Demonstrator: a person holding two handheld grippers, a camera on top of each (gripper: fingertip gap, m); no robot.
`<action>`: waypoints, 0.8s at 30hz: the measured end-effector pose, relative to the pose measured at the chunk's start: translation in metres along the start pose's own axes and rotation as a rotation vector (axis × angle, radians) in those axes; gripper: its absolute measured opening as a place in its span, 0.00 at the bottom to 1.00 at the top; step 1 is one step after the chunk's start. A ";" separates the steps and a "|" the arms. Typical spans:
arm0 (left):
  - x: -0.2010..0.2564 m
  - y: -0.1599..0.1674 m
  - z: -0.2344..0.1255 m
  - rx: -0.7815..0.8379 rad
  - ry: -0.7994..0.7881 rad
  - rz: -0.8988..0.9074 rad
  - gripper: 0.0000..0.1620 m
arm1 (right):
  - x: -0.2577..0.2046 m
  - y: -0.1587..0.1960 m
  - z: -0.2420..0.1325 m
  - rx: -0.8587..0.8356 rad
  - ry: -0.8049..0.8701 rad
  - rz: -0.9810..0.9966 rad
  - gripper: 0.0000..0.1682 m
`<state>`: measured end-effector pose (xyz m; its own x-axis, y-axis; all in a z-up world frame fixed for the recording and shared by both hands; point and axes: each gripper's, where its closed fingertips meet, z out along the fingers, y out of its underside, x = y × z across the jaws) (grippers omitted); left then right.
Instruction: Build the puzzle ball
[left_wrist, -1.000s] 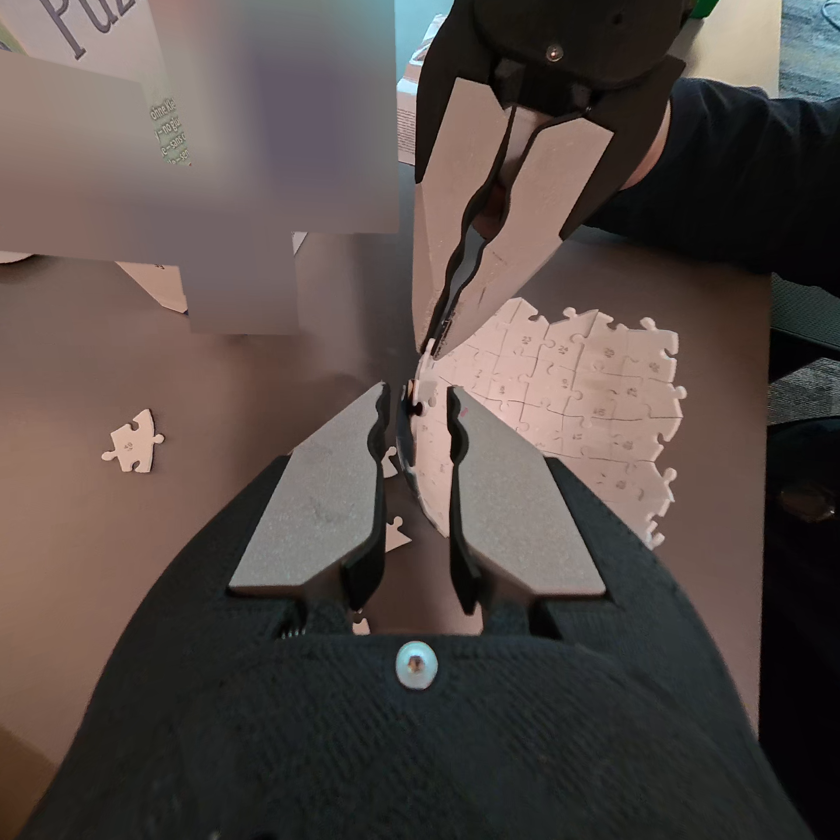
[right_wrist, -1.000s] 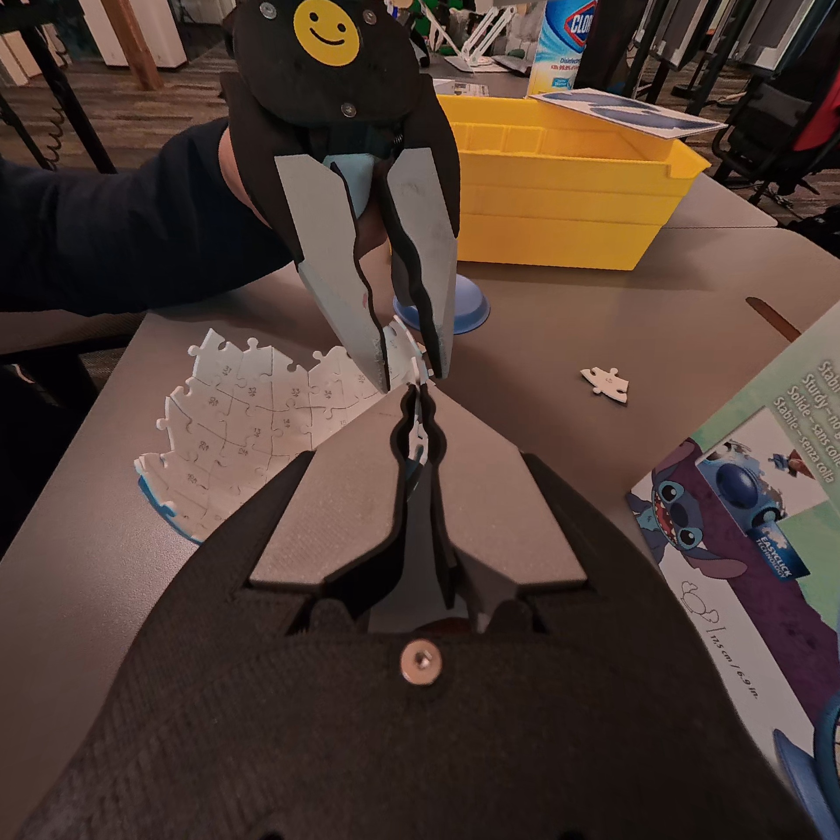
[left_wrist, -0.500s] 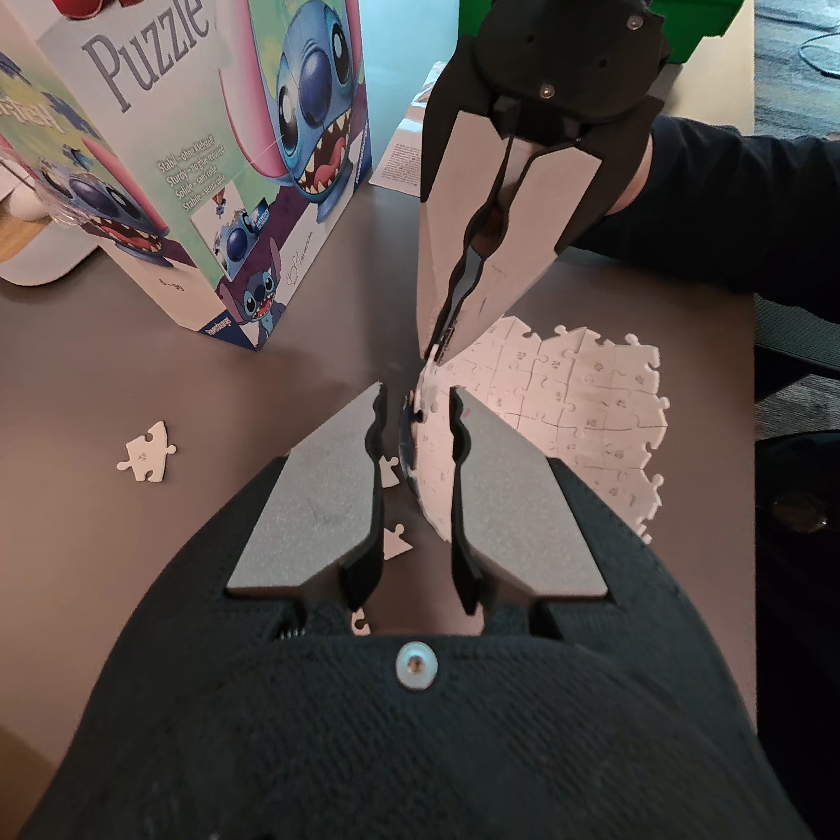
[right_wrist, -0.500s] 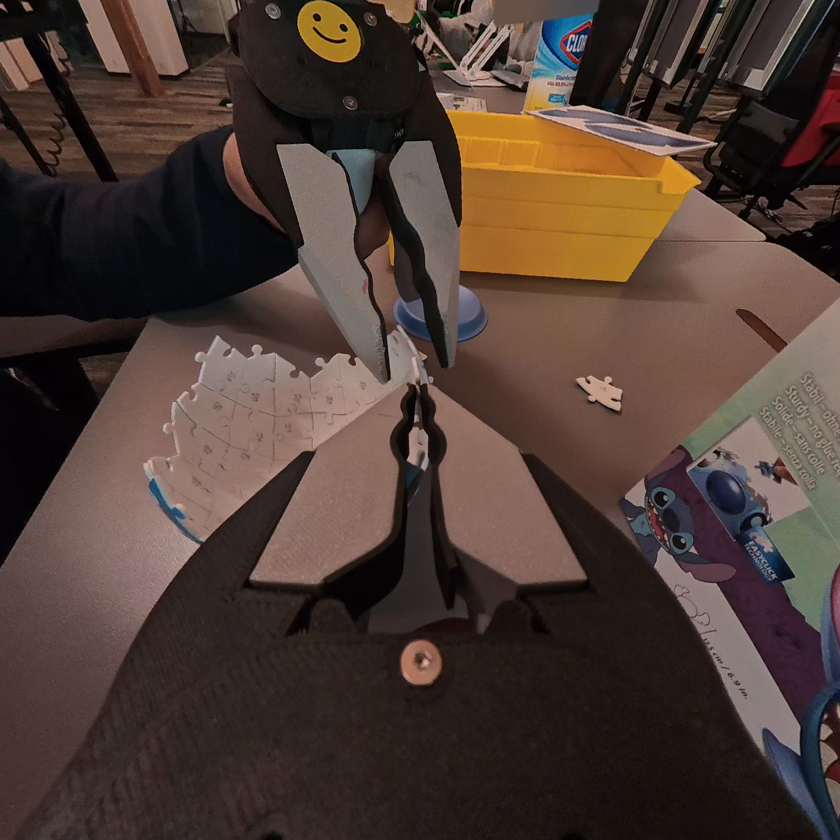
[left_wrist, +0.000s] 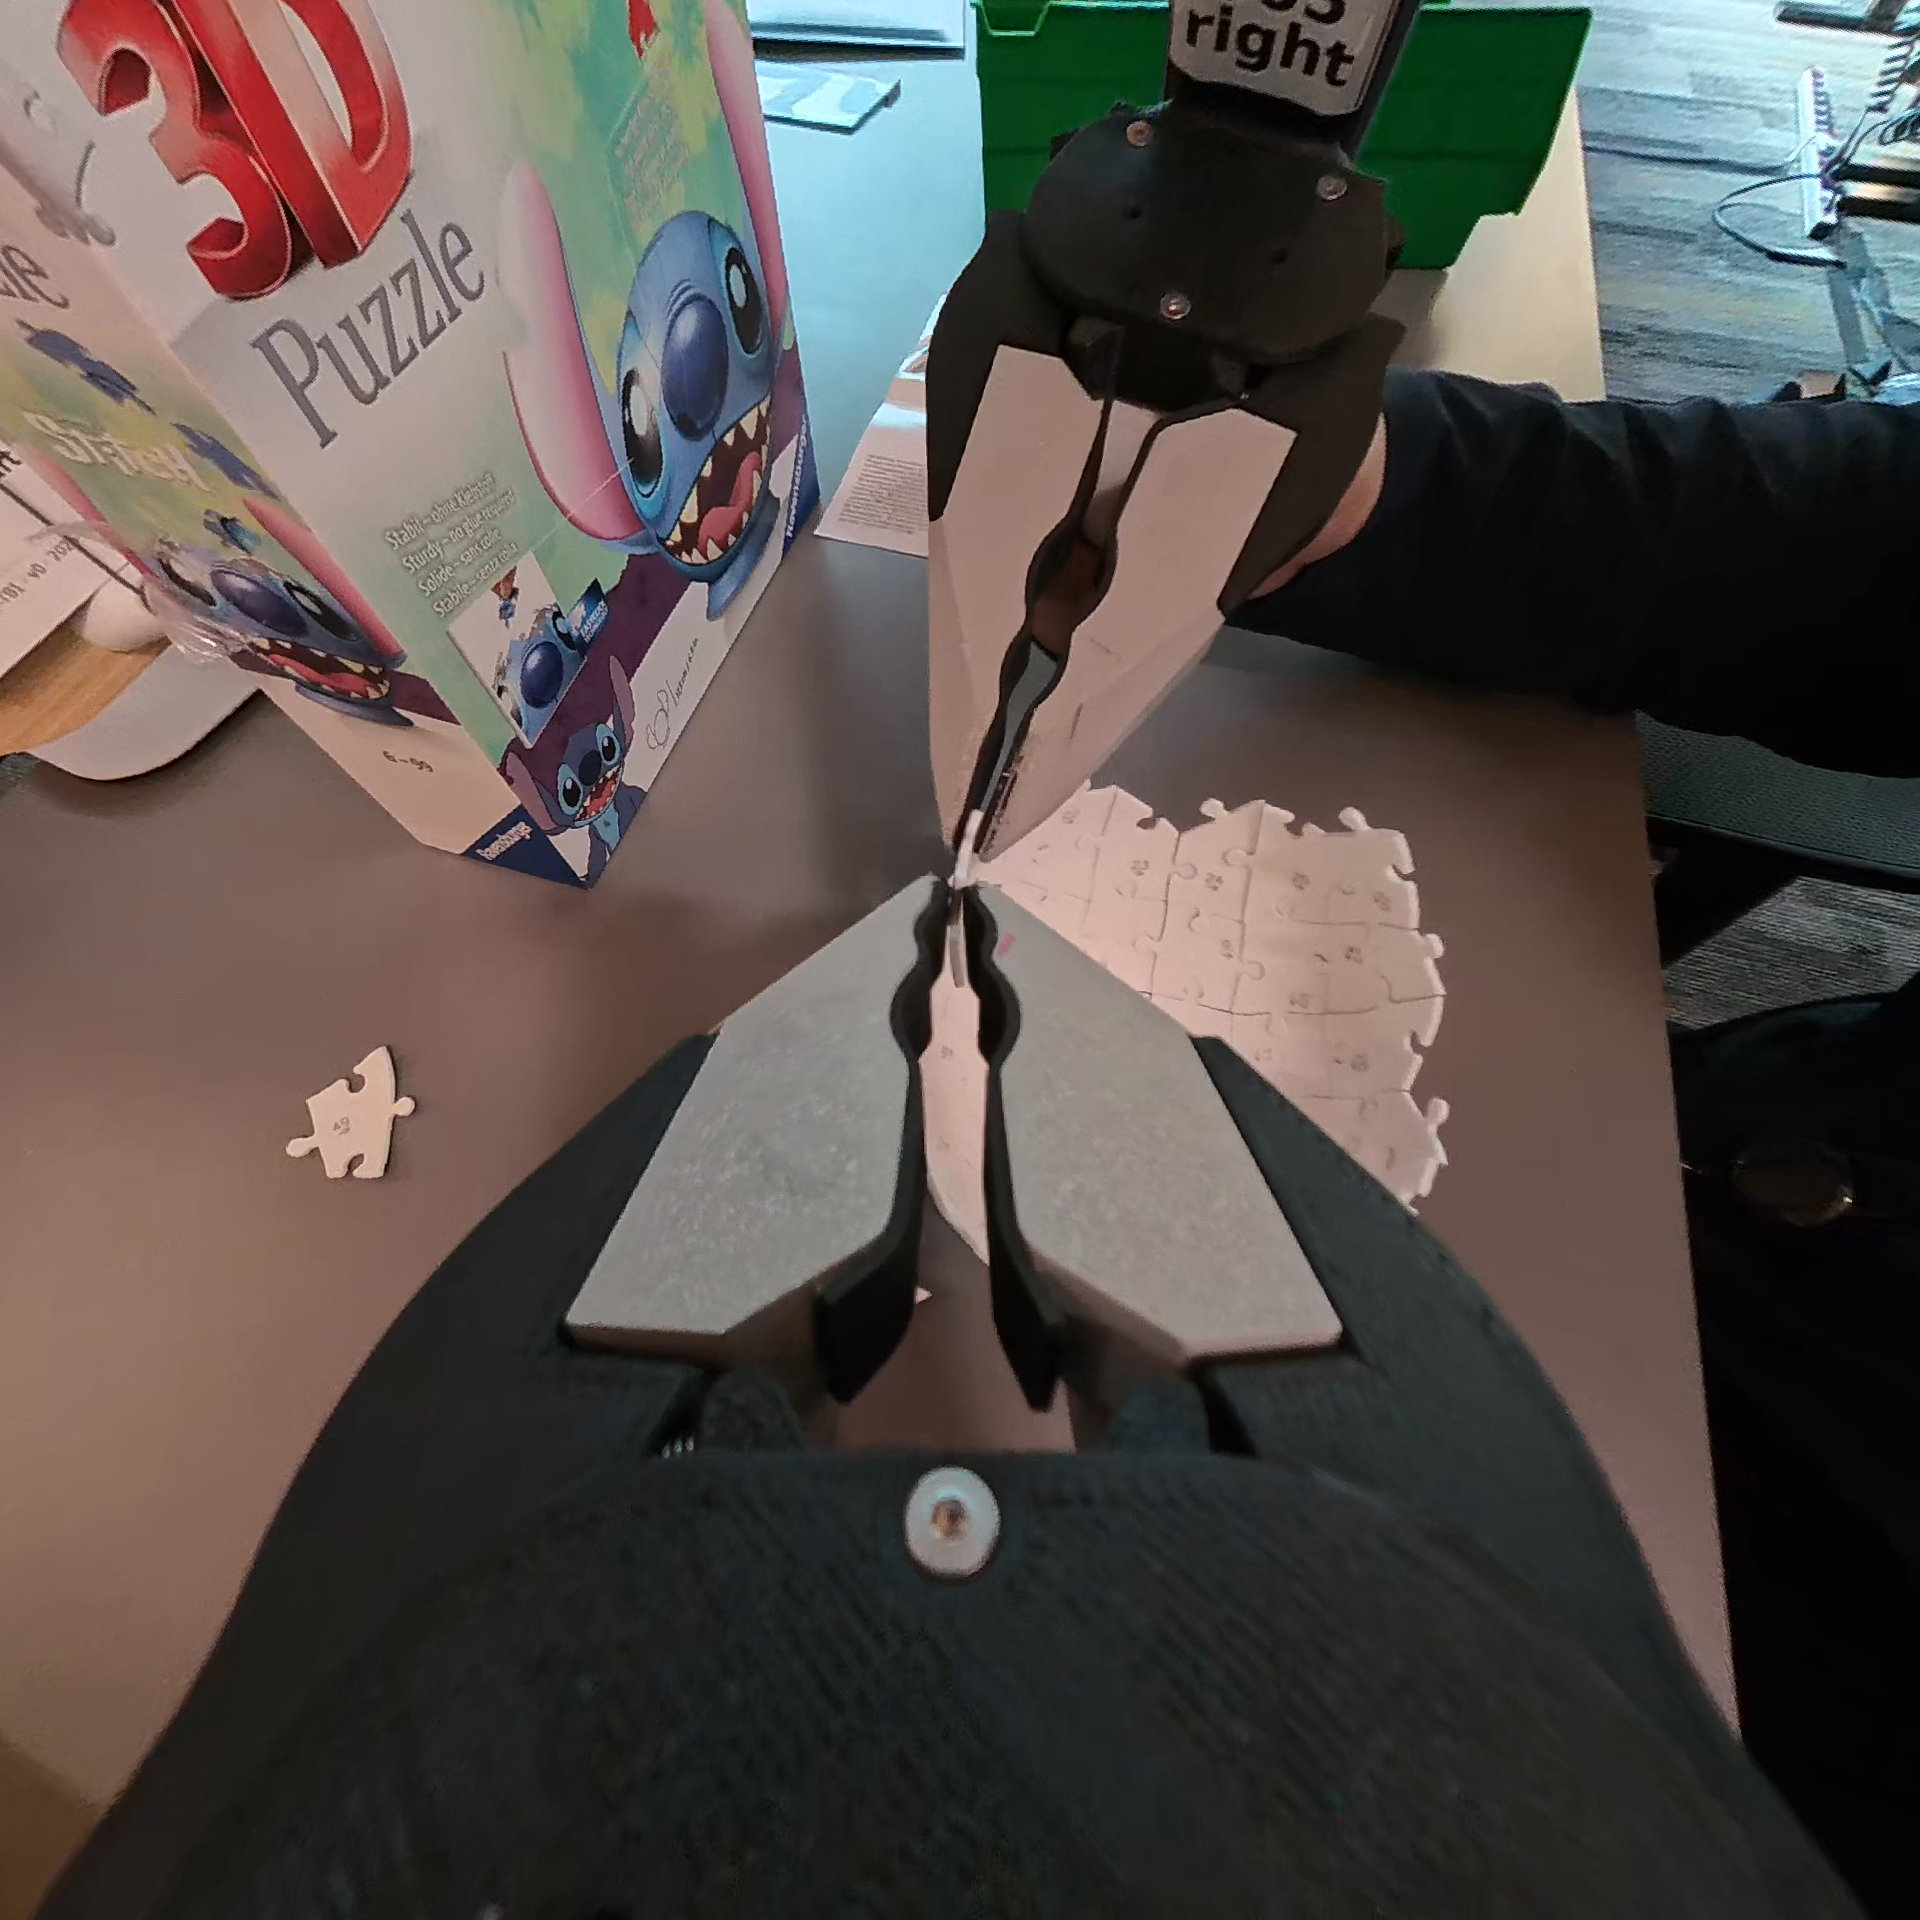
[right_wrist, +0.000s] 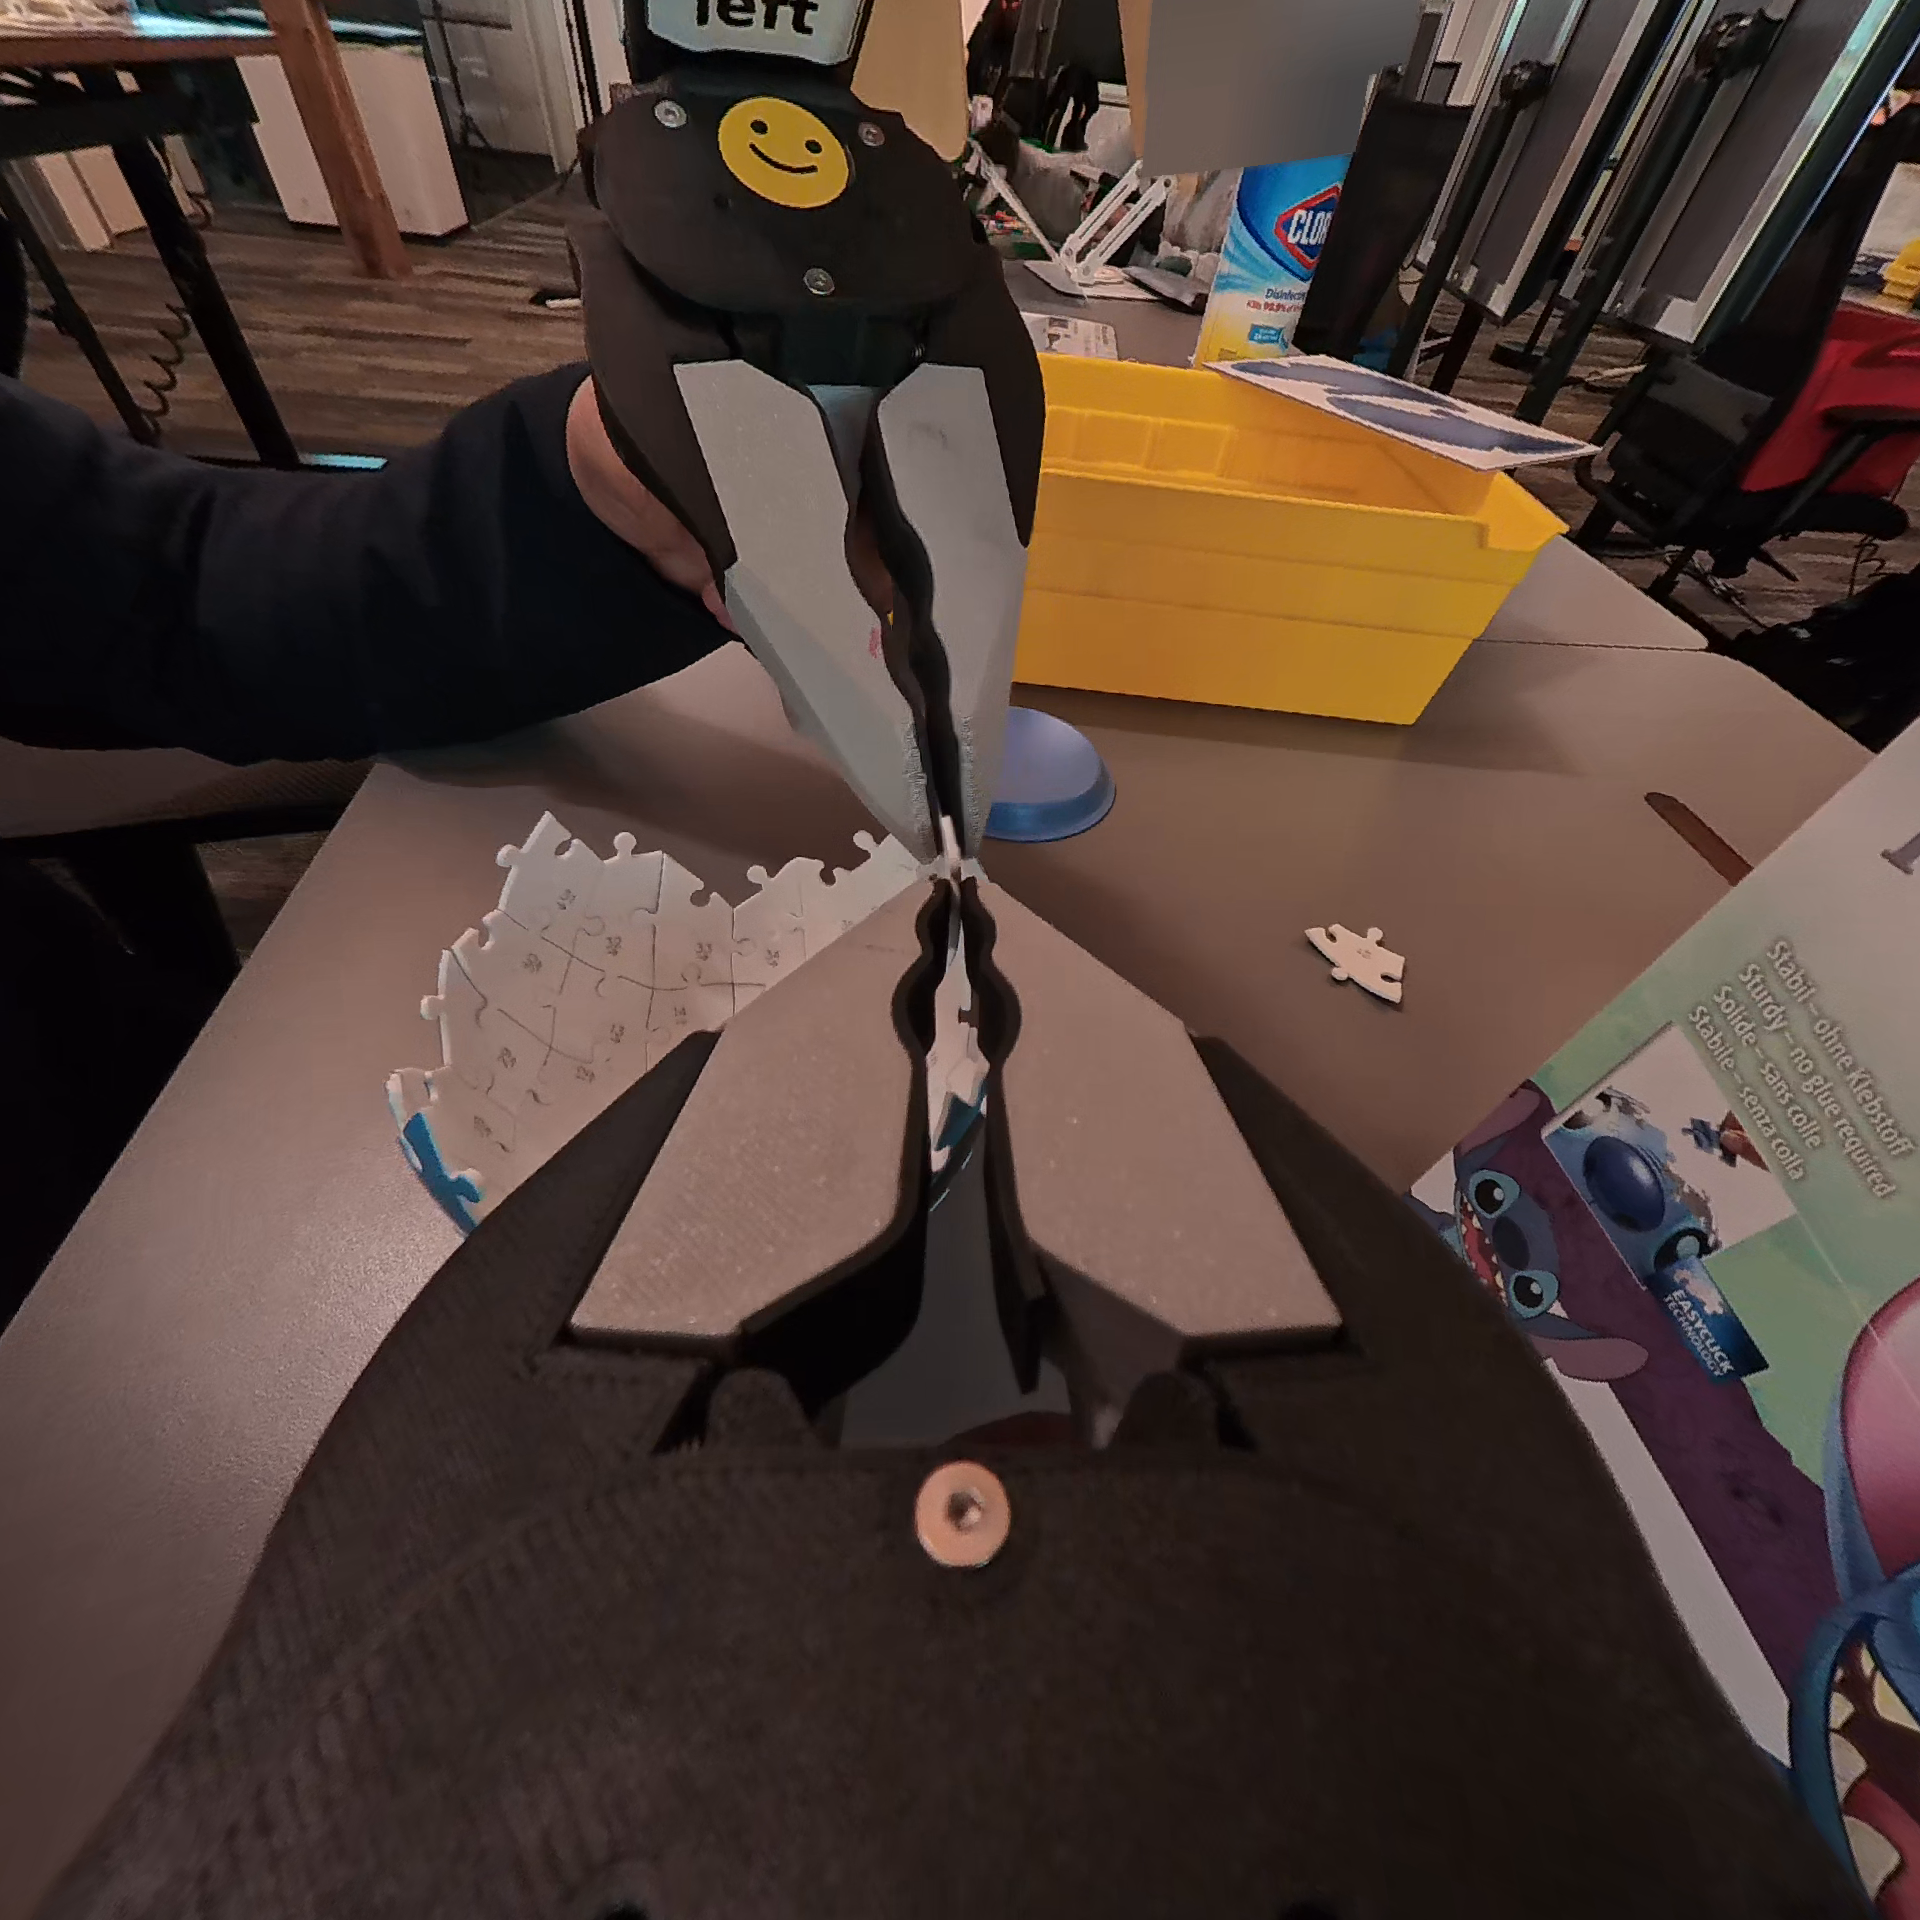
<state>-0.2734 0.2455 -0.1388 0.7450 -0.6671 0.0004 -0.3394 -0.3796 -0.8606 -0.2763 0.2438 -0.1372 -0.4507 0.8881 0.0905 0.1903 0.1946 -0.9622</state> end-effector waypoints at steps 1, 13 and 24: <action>0.000 0.000 0.000 0.001 -0.003 0.003 0.00 | 0.000 0.000 0.000 0.002 0.003 -0.002 0.00; 0.003 -0.001 0.001 -0.002 0.005 0.016 0.00 | -0.003 -0.004 -0.001 0.016 -0.011 -0.006 0.00; 0.006 0.001 0.002 -0.021 0.000 0.043 0.00 | -0.005 -0.005 -0.003 0.024 -0.036 0.008 0.00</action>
<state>-0.2684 0.2425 -0.1408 0.7290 -0.6835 -0.0366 -0.3836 -0.3637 -0.8489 -0.2720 0.2397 -0.1320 -0.4800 0.8742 0.0737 0.1736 0.1770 -0.9688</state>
